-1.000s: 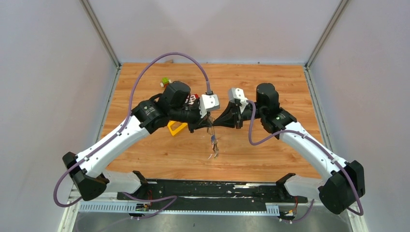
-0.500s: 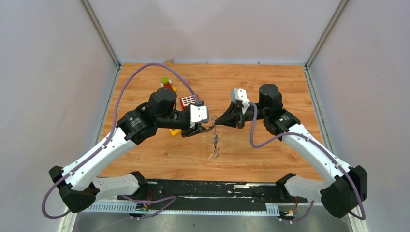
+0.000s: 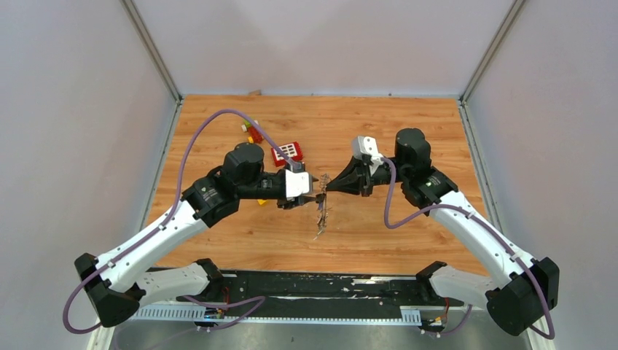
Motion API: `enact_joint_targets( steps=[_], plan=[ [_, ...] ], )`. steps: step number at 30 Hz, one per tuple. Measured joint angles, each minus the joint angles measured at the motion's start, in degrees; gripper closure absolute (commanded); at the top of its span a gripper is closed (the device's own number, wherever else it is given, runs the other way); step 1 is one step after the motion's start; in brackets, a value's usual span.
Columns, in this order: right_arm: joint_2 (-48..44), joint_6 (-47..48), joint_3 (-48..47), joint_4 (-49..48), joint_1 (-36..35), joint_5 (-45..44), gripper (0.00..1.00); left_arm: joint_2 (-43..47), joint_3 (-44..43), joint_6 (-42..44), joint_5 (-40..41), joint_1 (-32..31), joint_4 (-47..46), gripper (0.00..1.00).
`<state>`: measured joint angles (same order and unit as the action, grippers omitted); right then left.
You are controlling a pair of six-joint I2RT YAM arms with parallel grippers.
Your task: Put the keys on the keyring
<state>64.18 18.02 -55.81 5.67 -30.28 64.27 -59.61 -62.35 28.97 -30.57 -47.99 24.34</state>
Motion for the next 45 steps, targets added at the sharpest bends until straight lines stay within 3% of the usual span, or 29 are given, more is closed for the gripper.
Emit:
enact_joint_targets(
  steps=[6,20,31,37,45],
  plan=[
    [-0.5,0.7,0.7,0.2,0.1,1.5,1.0,-0.1,1.3,-2.8,-2.7,0.0,-5.6,0.5],
    [-0.5,2.2,0.7,1.0,0.2,3.4,1.0,-1.6,2.7,-7.7,-4.5,0.0,-10.4,0.7],
    [-0.9,2.9,0.7,1.4,0.4,3.3,1.0,-2.3,4.2,-10.2,-7.3,0.8,-11.5,0.64],
    [-1.0,2.9,0.7,1.6,0.4,3.3,1.0,-3.5,4.7,-12.0,-8.7,1.2,-12.9,0.74],
    [-1.0,3.0,0.7,1.6,0.6,3.3,1.0,-4.0,4.7,-13.1,-9.3,1.3,-13.5,1.0]
  ],
)
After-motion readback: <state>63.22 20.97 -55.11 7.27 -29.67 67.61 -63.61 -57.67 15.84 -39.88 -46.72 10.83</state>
